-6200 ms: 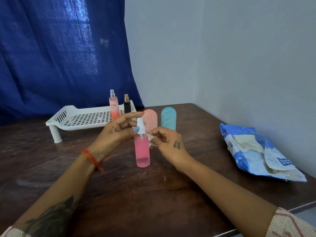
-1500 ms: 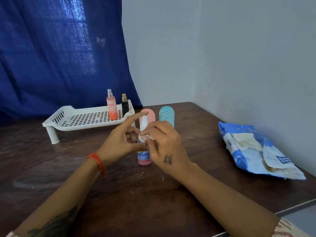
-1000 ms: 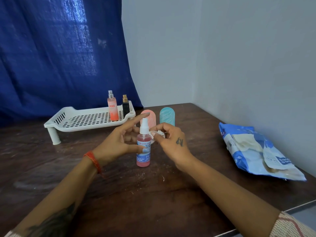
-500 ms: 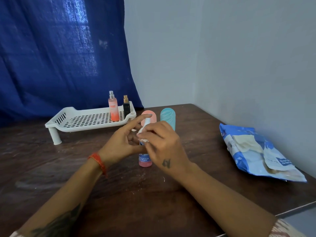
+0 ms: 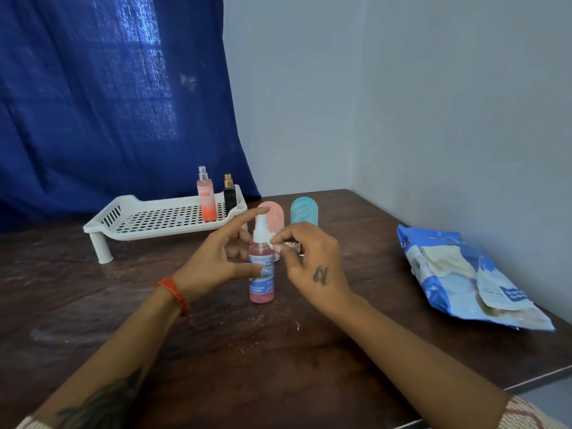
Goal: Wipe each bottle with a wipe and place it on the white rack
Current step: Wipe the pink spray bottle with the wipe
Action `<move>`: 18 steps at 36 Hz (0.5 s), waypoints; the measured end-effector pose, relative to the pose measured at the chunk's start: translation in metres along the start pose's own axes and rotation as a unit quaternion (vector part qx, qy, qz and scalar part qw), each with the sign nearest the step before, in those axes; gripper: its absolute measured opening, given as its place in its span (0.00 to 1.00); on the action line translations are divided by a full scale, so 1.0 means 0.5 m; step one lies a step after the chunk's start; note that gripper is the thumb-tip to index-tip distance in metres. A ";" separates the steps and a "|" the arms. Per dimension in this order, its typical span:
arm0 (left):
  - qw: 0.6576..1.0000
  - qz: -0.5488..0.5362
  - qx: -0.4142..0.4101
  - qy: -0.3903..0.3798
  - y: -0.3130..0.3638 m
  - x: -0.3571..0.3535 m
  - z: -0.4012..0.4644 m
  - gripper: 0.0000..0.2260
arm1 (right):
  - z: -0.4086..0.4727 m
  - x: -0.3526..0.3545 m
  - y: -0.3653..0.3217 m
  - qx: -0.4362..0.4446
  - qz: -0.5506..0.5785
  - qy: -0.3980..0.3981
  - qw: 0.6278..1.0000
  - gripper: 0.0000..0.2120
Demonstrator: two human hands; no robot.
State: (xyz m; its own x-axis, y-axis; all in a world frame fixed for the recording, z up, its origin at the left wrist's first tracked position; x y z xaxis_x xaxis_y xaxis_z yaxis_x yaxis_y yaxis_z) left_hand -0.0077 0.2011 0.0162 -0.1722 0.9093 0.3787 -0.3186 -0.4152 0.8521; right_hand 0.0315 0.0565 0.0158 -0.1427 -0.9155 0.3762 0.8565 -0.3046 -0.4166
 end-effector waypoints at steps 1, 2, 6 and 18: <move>1.000 -0.002 0.002 -0.002 0.000 0.000 -0.001 0.37 | 0.002 -0.002 0.007 -0.020 0.007 -0.001 1.000 0.03; 1.000 -0.005 0.002 -0.005 0.000 0.000 -0.001 0.38 | 0.003 -0.001 0.012 -0.042 0.013 0.001 0.999 0.03; 1.000 -0.013 -0.002 -0.011 0.007 -0.006 -0.003 0.38 | 0.016 0.029 -0.005 -0.008 0.008 0.087 0.996 0.05; 0.999 -0.035 -0.019 -0.017 0.012 -0.008 -0.003 0.41 | 0.008 0.001 -0.070 0.285 -0.144 -0.030 0.947 0.10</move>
State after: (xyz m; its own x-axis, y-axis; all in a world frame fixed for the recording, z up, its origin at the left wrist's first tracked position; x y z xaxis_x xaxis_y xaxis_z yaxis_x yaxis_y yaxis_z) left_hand -0.0104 0.1949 0.0191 -0.1164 0.9364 0.3312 -0.3643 -0.3504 0.8628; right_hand 0.0032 0.0676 0.0338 -0.3975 -0.7942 0.4597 0.9174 -0.3329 0.2182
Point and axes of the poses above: each hand's wrist, its own z-axis towards the middle knuckle, its own x-axis out of the back of the hand, y = z × x, the point moved 5 cm from there along z, towards the middle knuckle, and after that the axes turned 2 degrees about y, right-handed, at the moved point
